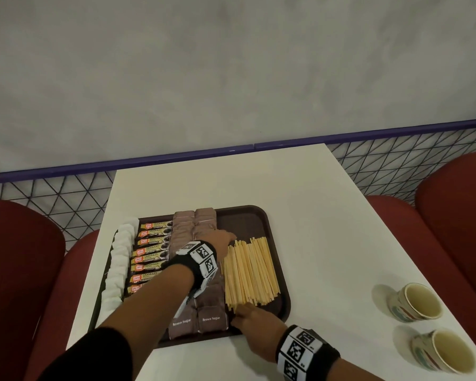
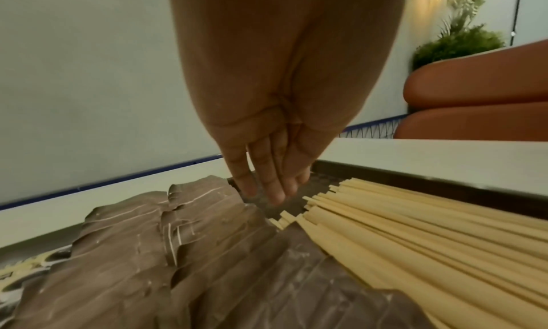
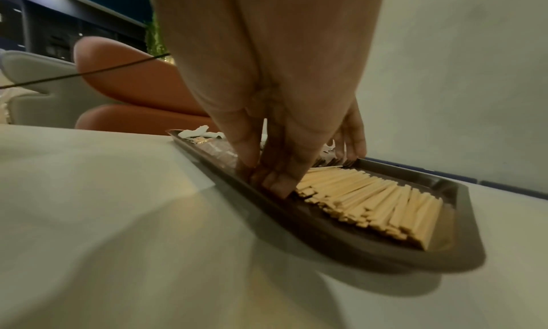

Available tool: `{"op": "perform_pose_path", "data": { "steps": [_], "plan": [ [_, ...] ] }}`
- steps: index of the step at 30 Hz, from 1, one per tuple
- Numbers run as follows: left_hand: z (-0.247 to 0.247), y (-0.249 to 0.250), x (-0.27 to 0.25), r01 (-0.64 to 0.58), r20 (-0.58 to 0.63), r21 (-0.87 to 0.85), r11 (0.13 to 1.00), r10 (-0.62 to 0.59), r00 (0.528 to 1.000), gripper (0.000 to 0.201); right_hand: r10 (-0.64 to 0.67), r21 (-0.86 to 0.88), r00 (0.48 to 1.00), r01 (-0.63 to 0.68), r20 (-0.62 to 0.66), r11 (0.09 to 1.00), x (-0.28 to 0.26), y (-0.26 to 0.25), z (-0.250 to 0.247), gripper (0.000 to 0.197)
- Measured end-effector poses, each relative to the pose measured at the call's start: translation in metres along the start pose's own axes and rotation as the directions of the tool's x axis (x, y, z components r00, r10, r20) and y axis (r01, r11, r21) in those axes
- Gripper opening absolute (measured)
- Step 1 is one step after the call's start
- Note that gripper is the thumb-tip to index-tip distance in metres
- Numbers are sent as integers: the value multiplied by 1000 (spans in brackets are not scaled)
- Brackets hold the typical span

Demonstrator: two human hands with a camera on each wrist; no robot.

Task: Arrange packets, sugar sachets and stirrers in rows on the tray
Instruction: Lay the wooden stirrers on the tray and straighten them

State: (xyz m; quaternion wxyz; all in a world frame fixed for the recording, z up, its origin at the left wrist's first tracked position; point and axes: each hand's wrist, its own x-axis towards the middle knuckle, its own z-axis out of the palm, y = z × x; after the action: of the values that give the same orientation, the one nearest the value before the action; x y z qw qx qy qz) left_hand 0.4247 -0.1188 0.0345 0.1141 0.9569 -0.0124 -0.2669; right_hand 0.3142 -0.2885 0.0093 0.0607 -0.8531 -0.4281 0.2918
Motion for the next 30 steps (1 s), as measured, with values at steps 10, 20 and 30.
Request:
{"op": "perform_pose_path", "data": {
  "steps": [10,20,30],
  "plan": [
    [8,5,10,-3,60,224,975,-11,998,50,-31,-64,997,26,-76,998,9,-1,-5,46],
    [7,3,11,21,27,207,978,-27,999,54,-35,-62,992,28,-118,998,10,0,-2,50],
    [11,7,14,-17,56,139,990,9,998,65,49,-34,992,-54,-115,998,-9,18,0,46]
  ]
}}
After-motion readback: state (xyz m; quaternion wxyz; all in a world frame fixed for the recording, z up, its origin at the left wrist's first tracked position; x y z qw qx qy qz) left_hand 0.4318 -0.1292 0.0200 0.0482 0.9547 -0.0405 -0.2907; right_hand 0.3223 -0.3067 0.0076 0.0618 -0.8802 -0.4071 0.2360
